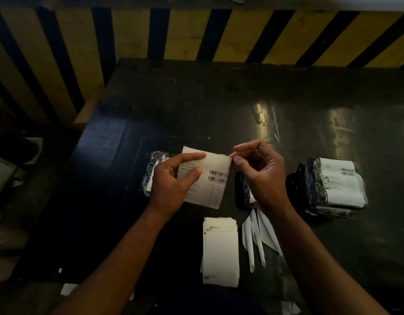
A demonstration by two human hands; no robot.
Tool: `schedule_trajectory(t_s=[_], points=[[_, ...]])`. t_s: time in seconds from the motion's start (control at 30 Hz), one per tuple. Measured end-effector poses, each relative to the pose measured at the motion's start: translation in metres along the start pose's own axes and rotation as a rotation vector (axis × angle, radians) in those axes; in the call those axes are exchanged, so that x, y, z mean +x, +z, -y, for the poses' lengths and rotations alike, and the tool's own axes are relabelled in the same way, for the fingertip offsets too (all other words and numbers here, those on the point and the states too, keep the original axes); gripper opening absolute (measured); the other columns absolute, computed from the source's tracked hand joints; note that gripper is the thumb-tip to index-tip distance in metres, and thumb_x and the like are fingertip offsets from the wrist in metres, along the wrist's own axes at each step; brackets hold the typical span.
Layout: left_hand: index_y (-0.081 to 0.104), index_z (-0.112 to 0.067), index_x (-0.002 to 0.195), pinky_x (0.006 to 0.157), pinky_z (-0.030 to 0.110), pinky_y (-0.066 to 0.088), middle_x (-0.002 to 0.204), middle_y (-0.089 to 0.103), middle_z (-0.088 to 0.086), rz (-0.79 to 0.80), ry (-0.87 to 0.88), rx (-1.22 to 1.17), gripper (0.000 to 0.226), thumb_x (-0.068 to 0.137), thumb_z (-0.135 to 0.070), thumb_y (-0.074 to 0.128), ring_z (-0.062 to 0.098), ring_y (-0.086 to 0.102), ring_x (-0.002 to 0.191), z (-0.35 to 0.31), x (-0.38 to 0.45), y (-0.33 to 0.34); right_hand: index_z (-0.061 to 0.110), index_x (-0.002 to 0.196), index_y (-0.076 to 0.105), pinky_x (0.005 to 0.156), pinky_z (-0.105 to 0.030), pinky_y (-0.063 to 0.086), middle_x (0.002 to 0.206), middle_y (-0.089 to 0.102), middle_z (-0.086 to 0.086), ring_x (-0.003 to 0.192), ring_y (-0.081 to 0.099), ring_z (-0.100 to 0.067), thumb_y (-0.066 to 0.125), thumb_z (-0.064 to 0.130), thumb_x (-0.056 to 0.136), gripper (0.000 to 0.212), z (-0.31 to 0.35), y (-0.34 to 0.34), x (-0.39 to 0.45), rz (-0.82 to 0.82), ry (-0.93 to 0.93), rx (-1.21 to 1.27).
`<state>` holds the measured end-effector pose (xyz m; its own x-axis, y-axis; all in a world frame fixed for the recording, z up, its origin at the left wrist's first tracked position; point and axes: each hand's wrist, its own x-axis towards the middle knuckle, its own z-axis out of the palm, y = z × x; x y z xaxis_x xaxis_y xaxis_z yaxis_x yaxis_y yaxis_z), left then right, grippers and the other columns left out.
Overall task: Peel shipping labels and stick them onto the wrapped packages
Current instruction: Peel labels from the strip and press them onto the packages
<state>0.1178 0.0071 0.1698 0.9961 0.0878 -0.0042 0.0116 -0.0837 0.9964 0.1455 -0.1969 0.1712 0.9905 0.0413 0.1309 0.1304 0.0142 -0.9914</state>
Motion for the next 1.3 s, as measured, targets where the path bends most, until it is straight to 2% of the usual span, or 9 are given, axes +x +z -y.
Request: schedule_trajectory(t_s=[0.23, 0.63, 0.83, 1.03, 1.3], points=[[0.071, -0.027, 0.109, 0.072, 0.025, 0.062, 0.116, 0.071, -0.012, 0.006, 0.014, 0.001, 0.031, 0.092, -0.002, 0.068, 0.009, 0.072, 0.104, 0.000, 0.000, -0.001, 0.004, 0.105, 0.064, 0.086, -0.044, 0.062, 0.097, 0.074, -0.009, 0.094, 0.074, -0.025, 0.070, 0.002, 0.091, 0.016, 0.001, 0.000, 0.001, 0.001, 0.012, -0.019], [0.073, -0.028, 0.108, 0.072, 0.028, 0.063, 0.116, 0.073, -0.004, 0.020, -0.049, -0.014, 0.029, 0.092, -0.004, 0.068, 0.014, 0.073, 0.103, 0.003, 0.006, -0.002, 0.005, 0.108, 0.064, 0.087, -0.046, 0.062, 0.097, 0.074, -0.011, 0.097, 0.074, -0.026, 0.071, 0.003, 0.091, 0.018, 0.002, -0.003, 0.002, 0.038, 0.055, 0.001], [0.074, -0.025, 0.109, 0.077, 0.035, 0.064, 0.115, 0.075, -0.003, 0.046, -0.149, -0.072, 0.027, 0.093, -0.005, 0.066, 0.017, 0.074, 0.103, 0.004, 0.009, -0.004, 0.001, 0.110, 0.063, 0.086, -0.043, 0.061, 0.096, 0.075, -0.013, 0.097, 0.074, -0.029, 0.071, 0.001, 0.090, 0.021, 0.004, -0.004, 0.001, 0.044, 0.103, 0.093], [0.075, -0.022, 0.108, 0.079, 0.038, 0.064, 0.115, 0.075, -0.002, 0.091, -0.295, -0.232, 0.026, 0.094, -0.004, 0.063, 0.022, 0.074, 0.103, 0.006, 0.011, -0.002, -0.001, 0.110, 0.063, 0.076, -0.031, 0.059, 0.092, 0.076, -0.011, 0.088, 0.075, -0.027, 0.070, -0.002, 0.089, 0.022, 0.009, -0.002, -0.001, 0.055, 0.190, 0.234], [0.077, -0.028, 0.104, 0.077, 0.038, 0.064, 0.115, 0.075, -0.005, 0.092, -0.307, -0.195, 0.028, 0.095, -0.005, 0.063, 0.021, 0.074, 0.100, 0.008, 0.009, 0.000, 0.003, 0.106, 0.064, 0.078, -0.033, 0.060, 0.090, 0.076, -0.006, 0.092, 0.075, -0.026, 0.069, -0.002, 0.090, 0.018, 0.007, -0.001, -0.006, 0.032, 0.227, 0.209]])
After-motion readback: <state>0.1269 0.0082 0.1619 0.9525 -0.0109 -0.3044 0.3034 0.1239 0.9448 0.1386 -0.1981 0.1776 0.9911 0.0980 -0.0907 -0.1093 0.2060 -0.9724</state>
